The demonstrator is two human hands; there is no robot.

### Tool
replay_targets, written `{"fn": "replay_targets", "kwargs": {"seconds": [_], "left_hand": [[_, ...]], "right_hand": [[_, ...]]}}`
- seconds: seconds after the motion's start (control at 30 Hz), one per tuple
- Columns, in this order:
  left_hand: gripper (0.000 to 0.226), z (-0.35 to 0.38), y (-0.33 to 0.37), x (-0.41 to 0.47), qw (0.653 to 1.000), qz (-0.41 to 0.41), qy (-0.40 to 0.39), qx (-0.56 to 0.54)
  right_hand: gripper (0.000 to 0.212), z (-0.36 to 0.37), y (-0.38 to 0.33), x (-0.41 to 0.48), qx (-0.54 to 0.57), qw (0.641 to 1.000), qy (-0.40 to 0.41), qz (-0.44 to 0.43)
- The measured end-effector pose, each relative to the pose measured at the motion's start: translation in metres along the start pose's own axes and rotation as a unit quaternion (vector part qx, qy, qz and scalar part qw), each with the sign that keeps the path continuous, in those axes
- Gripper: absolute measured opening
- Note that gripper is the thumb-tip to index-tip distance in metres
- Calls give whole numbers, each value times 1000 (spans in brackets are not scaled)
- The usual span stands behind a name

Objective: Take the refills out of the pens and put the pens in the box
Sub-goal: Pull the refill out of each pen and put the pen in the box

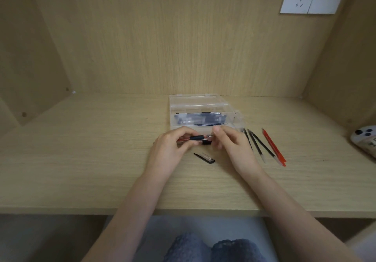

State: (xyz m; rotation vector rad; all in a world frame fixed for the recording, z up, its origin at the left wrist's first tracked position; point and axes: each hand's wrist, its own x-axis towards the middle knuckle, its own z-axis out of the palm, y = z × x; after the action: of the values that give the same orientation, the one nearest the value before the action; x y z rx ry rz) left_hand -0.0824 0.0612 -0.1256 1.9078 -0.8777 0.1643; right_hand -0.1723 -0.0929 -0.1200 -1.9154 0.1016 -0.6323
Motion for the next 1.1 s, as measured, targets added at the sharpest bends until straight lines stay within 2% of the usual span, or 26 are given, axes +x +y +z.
{"fn": "replay_targets", "kwargs": {"seconds": [0.1,0.2,0.3,0.37,0.47,0.53,0.6,0.77,0.97,1.1], "left_hand": [[18,0,-2,2,1000,-7,21,-21],[18,0,-2,3,999,-10,32,-27],[15,-1,0,4,999,-11,38,-36],[14,0,-1,4,999,-8,36,-24],[14,0,-1,3,1000,-2,27,6],[13,-1,0,2,999,1,22,23],[14,-2,1,1,999,-3,20,37],[17,0,1,0,999,-9,2,45],[17,2,-1,0,999,1,-19,42],[18,3,-2,1,998,3,-53,42]], "right_hand": [[22,0,1,-3,-96,995,0,13],[20,1,3,-8,-254,967,-20,2],[19,-1,6,-12,-322,945,-47,-32],[12,-5,9,-14,-304,951,-45,-31],[4,-11,9,-13,-175,984,15,11],[7,-15,8,-11,-109,992,58,17],[12,-17,7,-11,-82,994,67,13],[18,-18,9,-11,-41,997,66,8],[20,-17,10,-11,-56,997,61,-2],[17,-12,7,-11,-72,997,24,-15]]}}
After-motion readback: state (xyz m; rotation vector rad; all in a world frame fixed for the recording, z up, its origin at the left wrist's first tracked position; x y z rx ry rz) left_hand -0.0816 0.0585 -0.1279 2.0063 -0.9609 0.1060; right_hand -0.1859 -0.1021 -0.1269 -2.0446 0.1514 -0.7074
